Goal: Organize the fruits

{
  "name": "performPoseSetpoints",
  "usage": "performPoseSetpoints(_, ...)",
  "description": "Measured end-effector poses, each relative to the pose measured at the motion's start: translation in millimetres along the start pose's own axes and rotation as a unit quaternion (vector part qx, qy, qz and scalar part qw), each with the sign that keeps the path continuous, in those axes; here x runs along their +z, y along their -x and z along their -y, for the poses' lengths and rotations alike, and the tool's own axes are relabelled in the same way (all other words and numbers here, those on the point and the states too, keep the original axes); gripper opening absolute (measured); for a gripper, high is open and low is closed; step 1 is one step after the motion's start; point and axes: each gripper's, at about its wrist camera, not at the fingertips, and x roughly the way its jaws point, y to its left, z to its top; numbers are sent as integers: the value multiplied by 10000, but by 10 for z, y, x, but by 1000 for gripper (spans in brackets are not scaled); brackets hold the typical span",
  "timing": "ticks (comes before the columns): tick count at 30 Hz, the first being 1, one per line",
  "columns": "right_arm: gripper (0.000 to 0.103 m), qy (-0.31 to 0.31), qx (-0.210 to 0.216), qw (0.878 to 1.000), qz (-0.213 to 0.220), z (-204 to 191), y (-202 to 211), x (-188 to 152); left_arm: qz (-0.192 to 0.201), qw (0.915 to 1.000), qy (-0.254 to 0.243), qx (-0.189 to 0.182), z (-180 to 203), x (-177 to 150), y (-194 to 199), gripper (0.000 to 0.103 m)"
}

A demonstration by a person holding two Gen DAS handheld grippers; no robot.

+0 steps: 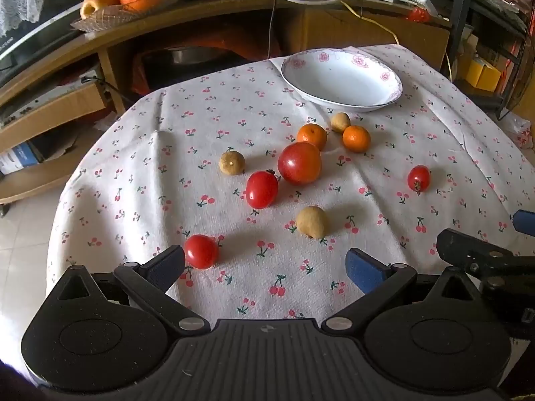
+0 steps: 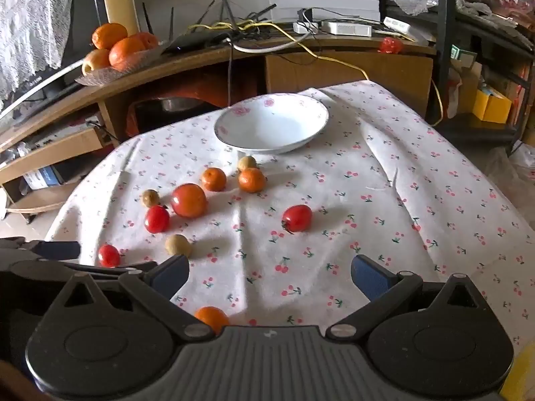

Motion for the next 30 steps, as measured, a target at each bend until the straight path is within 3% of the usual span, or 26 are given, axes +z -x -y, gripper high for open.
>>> performPoseSetpoints(9, 103, -33, -416, 9989, -229, 75, -124, -43, -15, 10000, -26, -14, 11, 4, 5, 103)
performPoseSetpoints(16, 103, -174, -469, 9975, -494, 120, -207, -52, -22, 10000, -68, -49, 24, 0, -1, 103)
performPoseSetpoints(30, 103, -84, -534, 9973, -498, 121, -214, -68, -66, 9999, -133, 57, 39, -19, -43, 103)
